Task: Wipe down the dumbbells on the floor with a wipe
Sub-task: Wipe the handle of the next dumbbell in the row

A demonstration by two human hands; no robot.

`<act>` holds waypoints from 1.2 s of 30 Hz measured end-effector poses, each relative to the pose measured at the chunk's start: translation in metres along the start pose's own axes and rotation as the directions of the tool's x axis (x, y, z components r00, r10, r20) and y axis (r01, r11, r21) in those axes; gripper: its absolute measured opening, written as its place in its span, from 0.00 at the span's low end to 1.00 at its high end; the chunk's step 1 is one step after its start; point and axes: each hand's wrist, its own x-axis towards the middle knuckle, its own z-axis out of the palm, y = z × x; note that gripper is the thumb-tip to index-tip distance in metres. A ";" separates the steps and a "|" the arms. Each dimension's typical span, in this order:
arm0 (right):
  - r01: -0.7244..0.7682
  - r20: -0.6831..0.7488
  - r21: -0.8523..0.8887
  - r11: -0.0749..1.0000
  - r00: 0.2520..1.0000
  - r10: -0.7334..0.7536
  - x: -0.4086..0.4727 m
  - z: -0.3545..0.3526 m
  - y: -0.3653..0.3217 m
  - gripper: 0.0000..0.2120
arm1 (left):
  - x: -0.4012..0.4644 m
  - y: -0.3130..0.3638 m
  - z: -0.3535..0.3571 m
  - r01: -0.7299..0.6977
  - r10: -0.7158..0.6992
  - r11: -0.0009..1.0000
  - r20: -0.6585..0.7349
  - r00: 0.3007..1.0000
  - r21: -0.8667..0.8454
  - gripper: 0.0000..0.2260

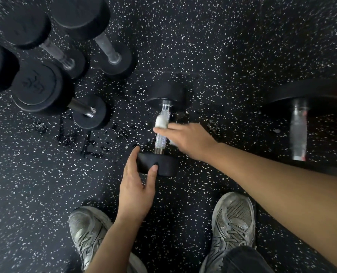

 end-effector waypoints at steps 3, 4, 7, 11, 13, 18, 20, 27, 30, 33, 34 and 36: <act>0.183 0.079 0.017 0.983 0.980 -0.184 -0.013 0.007 -0.003 0.33 | 0.000 -0.001 -0.002 0.000 0.000 1.000 -0.001 1.000 0.004 0.33; 0.216 0.088 0.007 0.976 0.973 -0.215 -0.014 0.007 -0.004 0.33 | 0.001 -0.002 -0.004 -0.005 0.005 1.000 -0.002 1.000 -0.003 0.33; 0.160 0.023 0.039 0.986 0.987 -0.161 -0.008 0.002 -0.005 0.31 | 0.004 -0.006 -0.008 -0.012 0.011 1.000 -0.019 1.000 -0.024 0.33; -0.078 -0.067 0.062 0.995 0.994 0.082 0.008 -0.017 -0.003 0.24 | 0.005 -0.009 -0.013 0.000 -0.001 1.000 -0.059 0.998 -0.026 0.31; -0.130 -0.089 0.021 0.991 0.987 0.131 0.019 -0.024 -0.001 0.22 | 0.006 -0.009 -0.014 0.013 -0.015 1.000 -0.086 0.996 -0.023 0.30; -0.217 -0.082 -0.062 0.974 0.974 0.211 0.046 -0.027 0.003 0.27 | 0.007 -0.001 -0.016 -0.012 0.014 0.999 -0.076 0.997 0.030 0.35; -0.218 -0.074 -0.088 0.972 0.974 0.212 0.052 -0.021 0.000 0.30 | 0.007 -0.001 -0.016 -0.017 0.021 0.998 -0.078 0.997 0.054 0.38; 0.098 0.017 0.154 0.983 0.995 -0.101 0.024 0.018 -0.033 0.24 | 0.011 -0.012 -0.022 0.024 -0.020 0.998 -0.093 0.995 0.050 0.37; 0.171 0.024 0.103 0.980 0.984 -0.174 0.032 0.018 -0.029 0.25 | 0.012 -0.016 -0.026 0.027 -0.022 0.998 -0.104 0.994 0.053 0.34; -0.078 -0.086 0.087 0.993 0.993 0.086 0.051 0.004 -0.019 0.27 | 0.013 -0.017 -0.027 0.028 -0.021 0.998 -0.116 0.993 0.063 0.31; -0.144 -0.083 0.072 0.987 0.985 0.150 0.054 0.002 -0.018 0.29 | 0.013 -0.017 -0.028 0.034 -0.026 0.997 -0.122 0.992 0.063 0.30; -0.150 -0.048 0.070 0.986 0.987 0.153 0.054 0.004 -0.021 0.31 | 0.014 -0.018 -0.030 0.042 -0.034 0.997 -0.134 0.990 0.060 0.29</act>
